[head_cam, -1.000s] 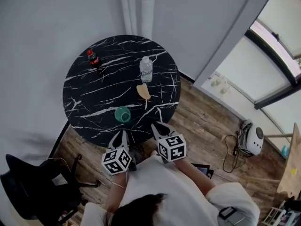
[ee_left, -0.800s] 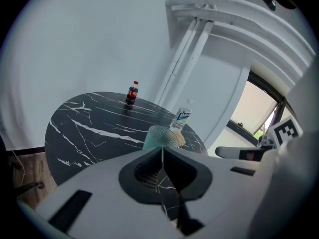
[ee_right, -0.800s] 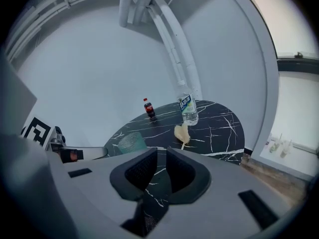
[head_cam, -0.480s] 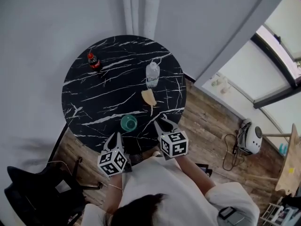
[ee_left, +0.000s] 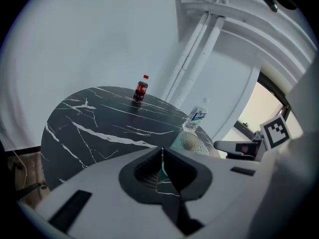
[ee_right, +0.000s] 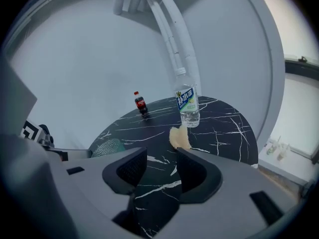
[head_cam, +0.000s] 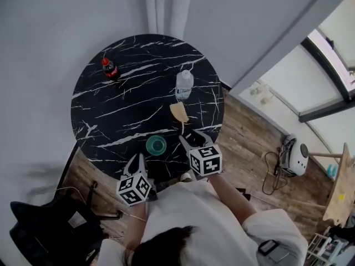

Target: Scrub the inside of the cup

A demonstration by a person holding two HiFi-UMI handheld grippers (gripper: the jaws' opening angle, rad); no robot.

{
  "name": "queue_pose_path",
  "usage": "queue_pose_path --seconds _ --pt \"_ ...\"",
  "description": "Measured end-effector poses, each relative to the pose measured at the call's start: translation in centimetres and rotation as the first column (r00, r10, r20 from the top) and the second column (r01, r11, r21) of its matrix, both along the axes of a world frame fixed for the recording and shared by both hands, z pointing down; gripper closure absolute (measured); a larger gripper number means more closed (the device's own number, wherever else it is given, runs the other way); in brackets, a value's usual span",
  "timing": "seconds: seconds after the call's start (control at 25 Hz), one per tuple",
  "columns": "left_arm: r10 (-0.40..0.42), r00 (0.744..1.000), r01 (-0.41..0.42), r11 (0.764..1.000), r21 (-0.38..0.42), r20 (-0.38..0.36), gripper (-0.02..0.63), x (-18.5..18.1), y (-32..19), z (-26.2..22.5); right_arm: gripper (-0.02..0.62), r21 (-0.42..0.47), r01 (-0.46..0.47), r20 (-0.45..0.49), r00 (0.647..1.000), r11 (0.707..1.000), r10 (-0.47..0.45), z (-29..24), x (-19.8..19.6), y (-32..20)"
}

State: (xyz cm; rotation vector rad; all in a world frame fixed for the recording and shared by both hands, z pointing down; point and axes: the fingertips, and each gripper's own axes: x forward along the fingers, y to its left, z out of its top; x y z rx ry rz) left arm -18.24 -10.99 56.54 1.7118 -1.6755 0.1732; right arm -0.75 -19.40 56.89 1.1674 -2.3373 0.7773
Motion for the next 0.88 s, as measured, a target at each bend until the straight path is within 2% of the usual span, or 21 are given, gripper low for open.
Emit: queue_pose_path --seconds 0.4,0.88 --pt "-0.009 1.000 0.009 0.999 -0.032 -0.008 0.595 -1.3 0.0 1.0 0.402 0.012 0.030 -0.116 0.993 0.999 -0.028 1.4 -0.9 -3.1" --pt "-0.022 1.000 0.021 0.998 -0.064 -0.009 0.595 -2.7 0.0 1.8 0.379 -0.021 0.051 -0.216 0.975 0.998 -0.054 4.1 -1.2 -6.1"
